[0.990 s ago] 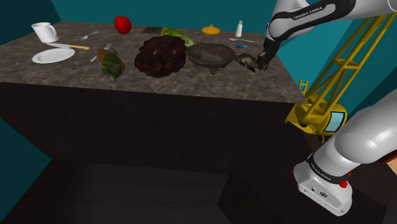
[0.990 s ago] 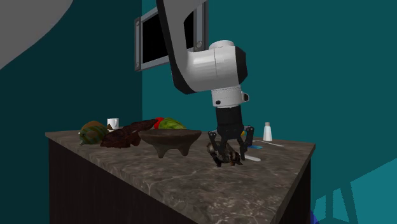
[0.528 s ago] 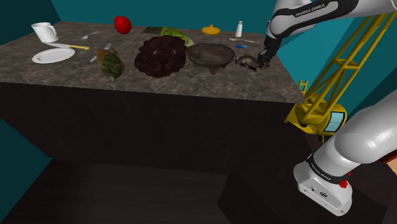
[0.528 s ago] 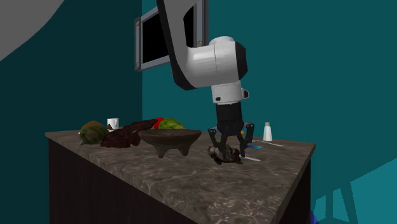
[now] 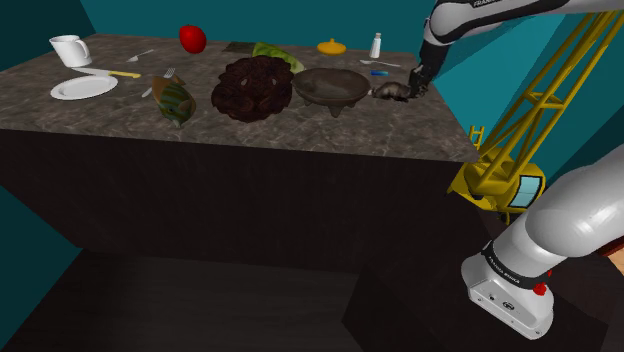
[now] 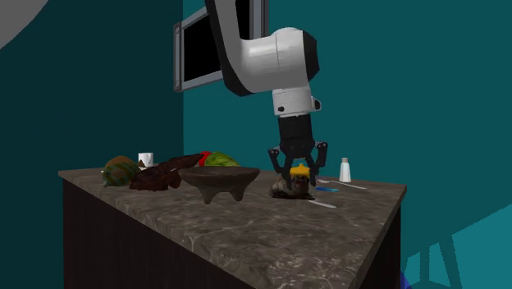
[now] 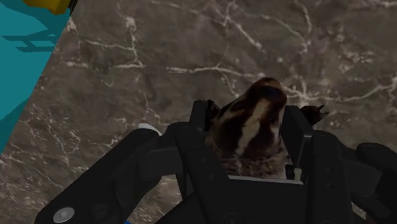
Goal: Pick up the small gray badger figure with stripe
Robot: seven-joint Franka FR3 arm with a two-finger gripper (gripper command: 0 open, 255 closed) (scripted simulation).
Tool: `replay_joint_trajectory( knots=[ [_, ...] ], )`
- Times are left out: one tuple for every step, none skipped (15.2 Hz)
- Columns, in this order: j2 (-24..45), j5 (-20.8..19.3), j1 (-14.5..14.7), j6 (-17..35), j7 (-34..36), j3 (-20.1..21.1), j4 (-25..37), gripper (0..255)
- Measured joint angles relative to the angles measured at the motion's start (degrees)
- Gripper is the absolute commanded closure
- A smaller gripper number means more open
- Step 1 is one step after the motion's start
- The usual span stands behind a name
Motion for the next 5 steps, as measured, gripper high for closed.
replay_joint_trajectory(
  knots=[
    [-0.2,0.0,0.0,-0.8,0.0,0.0,0.6,255],
    [-0.4,0.0,0.0,-1.7,-0.1,0.1,1.3,255],
    [-0.5,0.1,0.1,-2.5,-0.1,0.2,1.9,255],
    [-0.8,0.1,0.1,-3.2,-0.2,0.2,2.4,255],
    [-0.8,0.1,0.1,-3.6,-0.2,0.3,2.7,255]
  ],
)
